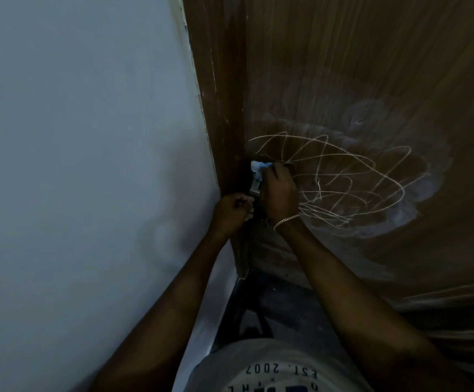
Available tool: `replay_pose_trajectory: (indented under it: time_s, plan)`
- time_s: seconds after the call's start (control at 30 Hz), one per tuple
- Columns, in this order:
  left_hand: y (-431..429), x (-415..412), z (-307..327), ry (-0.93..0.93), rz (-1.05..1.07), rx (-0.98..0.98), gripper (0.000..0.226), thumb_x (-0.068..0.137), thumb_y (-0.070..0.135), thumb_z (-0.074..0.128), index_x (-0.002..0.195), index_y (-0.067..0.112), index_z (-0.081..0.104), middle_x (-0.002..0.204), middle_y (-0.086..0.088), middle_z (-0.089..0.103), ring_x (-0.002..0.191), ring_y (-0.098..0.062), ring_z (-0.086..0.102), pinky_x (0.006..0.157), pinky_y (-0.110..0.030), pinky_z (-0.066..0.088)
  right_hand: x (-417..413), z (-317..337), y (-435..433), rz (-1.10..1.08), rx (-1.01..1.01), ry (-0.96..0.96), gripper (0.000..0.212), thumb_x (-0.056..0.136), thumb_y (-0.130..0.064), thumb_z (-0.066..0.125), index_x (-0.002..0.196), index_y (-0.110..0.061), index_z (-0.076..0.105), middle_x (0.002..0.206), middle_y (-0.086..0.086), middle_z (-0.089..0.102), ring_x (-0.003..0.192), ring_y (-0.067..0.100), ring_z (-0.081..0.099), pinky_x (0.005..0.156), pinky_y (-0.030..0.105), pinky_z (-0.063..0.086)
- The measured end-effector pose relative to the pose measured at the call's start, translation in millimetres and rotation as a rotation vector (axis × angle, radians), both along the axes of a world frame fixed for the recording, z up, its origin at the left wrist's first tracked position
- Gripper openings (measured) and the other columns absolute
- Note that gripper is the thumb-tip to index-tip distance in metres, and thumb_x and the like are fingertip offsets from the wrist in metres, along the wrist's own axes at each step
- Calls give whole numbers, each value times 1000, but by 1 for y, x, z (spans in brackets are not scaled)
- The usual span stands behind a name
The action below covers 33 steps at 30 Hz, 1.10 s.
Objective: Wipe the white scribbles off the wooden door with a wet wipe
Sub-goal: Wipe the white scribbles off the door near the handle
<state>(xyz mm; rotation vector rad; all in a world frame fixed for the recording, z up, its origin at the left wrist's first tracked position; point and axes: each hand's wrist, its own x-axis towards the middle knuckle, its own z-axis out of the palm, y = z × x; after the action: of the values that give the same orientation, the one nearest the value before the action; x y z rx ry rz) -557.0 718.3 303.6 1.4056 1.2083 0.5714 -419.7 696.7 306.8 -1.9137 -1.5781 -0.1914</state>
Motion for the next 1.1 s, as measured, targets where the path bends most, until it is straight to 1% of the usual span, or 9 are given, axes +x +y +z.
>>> replay_pose_trajectory:
  time_s: [0.2,0.33,0.4,0.5,0.63,0.7,0.87,0.93,1.1]
  plan:
    - [0,4,1,4,0,17,19,98,6,52,107,6,69,98,-13,70,84,-21,69,71,-24,57,-12,-9,1,20,-215,-52,32,90,-2,59,123,1,61,125,20,59,110,36,58,90,42,52]
    - [3,1,2,21,10,16,19,98,8,53,105,11,70,107,-11,71,96,-25,70,76,-28,59,-18,-8,8,13,-275,-132,31,95,-6,53,124,0,61,130,20,56,111,37,54,95,43,48]
    - [4,-1,2,19,12,11,20,98,9,53,107,10,71,108,-10,71,98,-24,70,82,-34,60,-20,-7,10,-23,-278,-164,30,95,-9,53,122,-1,62,129,20,56,108,38,55,91,44,48]
    - [5,-1,5,25,15,0,22,98,6,52,109,7,70,111,-12,70,103,-27,68,88,-42,60,-23,-7,11,-84,-291,-98,31,96,-12,52,125,-7,62,132,19,53,105,36,57,89,42,50]
    - [6,-2,7,71,16,18,24,94,0,49,106,5,70,108,-15,69,103,-31,67,93,-49,56,-30,-11,12,-49,-330,-90,42,98,-13,52,139,-10,51,146,24,39,103,36,60,89,43,53]
    - [5,-3,6,82,13,29,25,94,0,49,108,5,69,110,-15,69,103,-30,66,93,-50,56,-31,-11,12,-52,-331,-64,40,97,-12,52,136,-9,53,149,23,37,103,36,59,89,44,53]
    - [3,-6,9,9,22,10,28,95,2,51,91,23,69,101,-1,69,98,-21,67,87,-39,60,-25,-13,6,-53,-274,13,34,93,-13,59,127,-6,60,133,19,49,103,33,61,89,40,54]
    - [4,-7,9,17,21,14,23,96,5,52,97,18,71,98,2,69,97,-20,67,86,-38,60,-29,-11,7,-88,-273,32,33,96,-15,56,129,-9,59,131,20,50,104,33,61,89,38,55]
    - [3,-7,7,4,21,-3,22,99,5,52,114,4,68,112,-14,69,100,-26,68,84,-36,60,-27,-2,8,-66,-262,164,31,99,-19,50,128,-19,60,112,16,66,93,31,68,77,35,53]
